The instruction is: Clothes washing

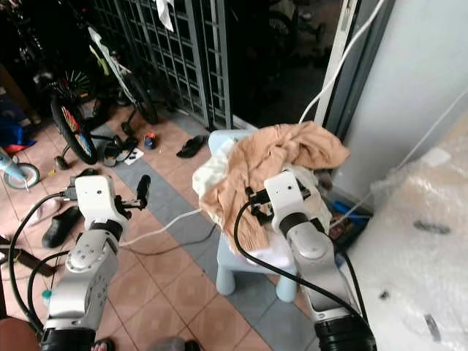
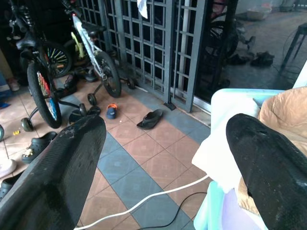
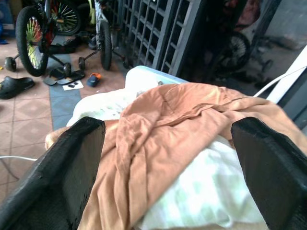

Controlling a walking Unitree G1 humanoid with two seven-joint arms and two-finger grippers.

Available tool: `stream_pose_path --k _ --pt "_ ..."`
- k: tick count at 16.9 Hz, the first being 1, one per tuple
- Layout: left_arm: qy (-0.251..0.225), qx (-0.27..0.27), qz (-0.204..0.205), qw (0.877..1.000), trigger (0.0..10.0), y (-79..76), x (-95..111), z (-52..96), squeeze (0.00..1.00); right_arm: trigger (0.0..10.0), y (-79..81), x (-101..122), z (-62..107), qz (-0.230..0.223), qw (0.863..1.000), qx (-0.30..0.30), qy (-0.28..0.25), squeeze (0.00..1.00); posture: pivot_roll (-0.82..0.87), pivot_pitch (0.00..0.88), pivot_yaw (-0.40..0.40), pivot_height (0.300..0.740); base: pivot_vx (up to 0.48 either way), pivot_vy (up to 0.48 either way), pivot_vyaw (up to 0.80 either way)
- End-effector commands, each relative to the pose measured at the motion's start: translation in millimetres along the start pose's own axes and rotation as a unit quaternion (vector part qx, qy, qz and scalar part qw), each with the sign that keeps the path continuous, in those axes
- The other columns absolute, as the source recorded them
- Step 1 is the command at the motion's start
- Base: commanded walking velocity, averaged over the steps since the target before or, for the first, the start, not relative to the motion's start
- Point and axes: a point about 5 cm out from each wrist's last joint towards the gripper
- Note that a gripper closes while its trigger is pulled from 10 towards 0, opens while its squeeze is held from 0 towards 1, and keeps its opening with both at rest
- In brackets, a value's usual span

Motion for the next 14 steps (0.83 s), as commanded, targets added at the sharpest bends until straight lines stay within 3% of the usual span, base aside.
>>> stream_pose_path --k 1,3,8,10,14 --pt "-0.003 0.002 -0.003 1.000 10.0 4.4 3 0.9 0.00 10.0 6.6 1 -3.0 0.001 1.000 0.021 0.010 0.00 -0.05 0.002 0.078 0.740 0.368 0.000 0.00" --pt "0.001 -0.002 -0.005 1.000 10.0 3.9 4 3.5 0.00 10.0 15.7 -7 0.2 0.035 0.997 0.058 0.039 0.00 -0.05 0.012 0.084 0.740 0.364 0.000 0.00" --pt "0.004 -0.011 -0.009 1.000 10.0 1.1 6 4.8 0.00 10.0 13.1 -16 -3.7 0.044 0.994 0.053 0.086 0.00 -0.05 0.035 0.086 0.740 0.332 0.000 0.00" --pt "0.003 -0.012 -0.014 1.000 10.0 3.2 9 4.2 0.00 10.0 13.0 -10 -9.7 0.076 0.992 0.064 0.071 0.00 -0.03 0.055 0.092 0.740 0.313 0.000 0.00" --pt "0.018 0.002 -0.012 1.000 10.0 12.5 9 7.9 0.00 10.0 11.6 -9 -15.8 0.083 0.991 0.067 0.077 0.00 -0.01 0.091 0.098 0.740 0.000 0.430 0.00"
Point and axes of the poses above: a point about 5 cm out from each wrist's last joint towards the gripper, its own z axis pointing back from the gripper into the wrist, its own x axis along the axis of the wrist's last joint, y = z × x, and after that the axes turned 14 degrees about -z, right-handed
